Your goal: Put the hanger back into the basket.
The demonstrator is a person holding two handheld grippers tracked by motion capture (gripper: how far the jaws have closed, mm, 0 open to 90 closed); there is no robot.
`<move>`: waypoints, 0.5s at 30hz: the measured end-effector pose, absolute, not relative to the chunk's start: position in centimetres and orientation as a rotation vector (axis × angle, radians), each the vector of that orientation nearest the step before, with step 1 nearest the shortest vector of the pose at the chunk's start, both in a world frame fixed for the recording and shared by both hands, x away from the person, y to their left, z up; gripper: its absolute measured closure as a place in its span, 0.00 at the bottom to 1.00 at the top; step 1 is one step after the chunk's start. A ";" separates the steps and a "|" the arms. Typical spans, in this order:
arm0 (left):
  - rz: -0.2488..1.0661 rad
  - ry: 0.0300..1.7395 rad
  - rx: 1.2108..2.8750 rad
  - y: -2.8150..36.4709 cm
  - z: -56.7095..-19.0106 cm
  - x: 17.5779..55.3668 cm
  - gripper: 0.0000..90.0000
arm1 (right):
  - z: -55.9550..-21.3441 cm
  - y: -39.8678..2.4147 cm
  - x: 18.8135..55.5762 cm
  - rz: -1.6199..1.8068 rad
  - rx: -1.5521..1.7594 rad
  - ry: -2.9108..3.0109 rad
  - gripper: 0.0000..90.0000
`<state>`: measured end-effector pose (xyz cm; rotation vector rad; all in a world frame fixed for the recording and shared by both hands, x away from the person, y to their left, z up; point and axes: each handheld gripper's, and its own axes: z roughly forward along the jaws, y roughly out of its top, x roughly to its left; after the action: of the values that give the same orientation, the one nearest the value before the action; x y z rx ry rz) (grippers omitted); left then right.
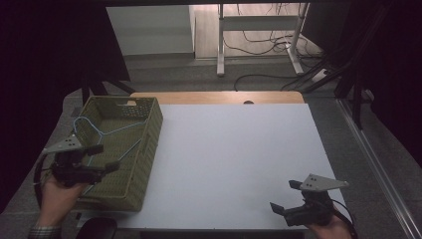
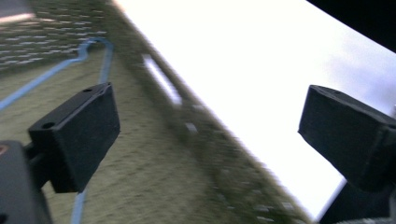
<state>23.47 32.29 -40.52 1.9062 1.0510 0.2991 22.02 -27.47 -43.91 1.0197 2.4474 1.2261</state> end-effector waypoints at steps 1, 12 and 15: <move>0.286 1.028 1.917 31.3 -40.7 23.1 0.04 | -43.9 -27.5 21.9 1.233 1.020 2.440 0.01; 0.284 0.974 1.979 27.8 -42.5 21.6 0.00 | -43.7 -27.6 21.6 1.237 1.037 2.421 0.00; 0.291 0.969 2.003 27.2 -43.3 21.4 0.00 | -43.7 -27.6 21.5 1.238 1.052 2.416 0.00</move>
<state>21.36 27.17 -43.29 2.0028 0.9695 0.2906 21.53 -27.61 -43.75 1.0521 2.4164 1.2376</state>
